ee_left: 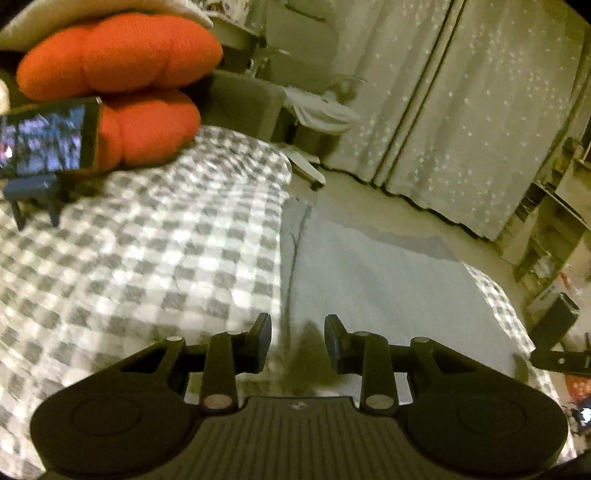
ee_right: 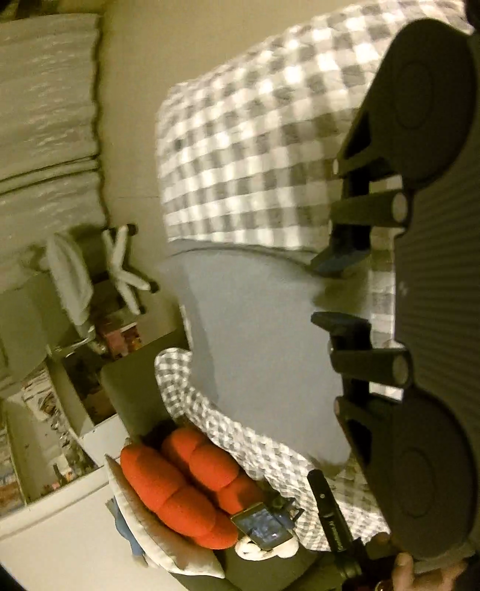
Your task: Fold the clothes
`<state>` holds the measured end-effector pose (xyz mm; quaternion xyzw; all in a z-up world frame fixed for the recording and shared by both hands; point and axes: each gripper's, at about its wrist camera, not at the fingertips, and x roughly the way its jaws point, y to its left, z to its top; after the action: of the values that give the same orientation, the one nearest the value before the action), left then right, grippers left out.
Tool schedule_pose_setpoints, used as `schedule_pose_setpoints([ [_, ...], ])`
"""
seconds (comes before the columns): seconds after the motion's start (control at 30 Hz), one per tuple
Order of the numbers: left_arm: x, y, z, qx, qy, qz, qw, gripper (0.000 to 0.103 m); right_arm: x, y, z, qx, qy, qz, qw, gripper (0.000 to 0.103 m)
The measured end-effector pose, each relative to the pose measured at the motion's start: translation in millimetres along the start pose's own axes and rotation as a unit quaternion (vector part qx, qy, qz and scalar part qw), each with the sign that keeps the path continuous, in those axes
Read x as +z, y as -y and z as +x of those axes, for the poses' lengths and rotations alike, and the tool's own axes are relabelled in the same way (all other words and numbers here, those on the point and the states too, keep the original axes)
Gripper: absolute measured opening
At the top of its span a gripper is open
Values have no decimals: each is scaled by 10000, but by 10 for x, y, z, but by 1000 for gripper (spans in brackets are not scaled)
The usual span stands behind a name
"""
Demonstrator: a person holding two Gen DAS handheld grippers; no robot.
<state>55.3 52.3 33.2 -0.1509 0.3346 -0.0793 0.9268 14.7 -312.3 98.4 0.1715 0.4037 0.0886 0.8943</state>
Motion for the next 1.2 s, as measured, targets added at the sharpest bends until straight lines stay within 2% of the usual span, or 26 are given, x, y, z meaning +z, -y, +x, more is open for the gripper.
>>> schedule_pose_setpoints([
  [0.1, -34, 54, 42, -24, -28, 111, 9999, 32, -38, 81, 73, 181, -213, 173, 9995, 32],
  [0.2, -78, 101, 132, -20, -232, 120, 9997, 33, -59, 36, 112, 206, -240, -27, 9995, 32],
  [0.27, -108, 131, 190, 44, -355, 141, 9993, 30, -76, -1, 181, 117, -320, -195, 9992, 23],
  [0.3, -120, 145, 209, 103, -369, 200, 9991, 24, -83, -4, 205, 68, -349, -248, 9991, 15],
  [0.4, -137, 153, 190, 154, -347, 233, 9990, 14, -92, 0, 247, -49, -395, -323, 9987, 12],
  [0.5, -151, 141, 139, 157, -368, 185, 9990, 11, -87, 12, 211, -50, -350, -230, 9991, 11],
  [0.63, -176, 143, 90, 184, -369, 223, 9989, 10, -106, 9, 262, -140, -442, -276, 9985, 11],
  [1.03, -185, 210, 105, 293, -331, 547, 9975, 11, -84, -29, 234, -295, -308, -330, 9985, 11],
  [1.2, -150, 211, 64, 285, -356, 533, 9975, 12, -68, -72, 157, -352, -187, -425, 9983, 11],
])
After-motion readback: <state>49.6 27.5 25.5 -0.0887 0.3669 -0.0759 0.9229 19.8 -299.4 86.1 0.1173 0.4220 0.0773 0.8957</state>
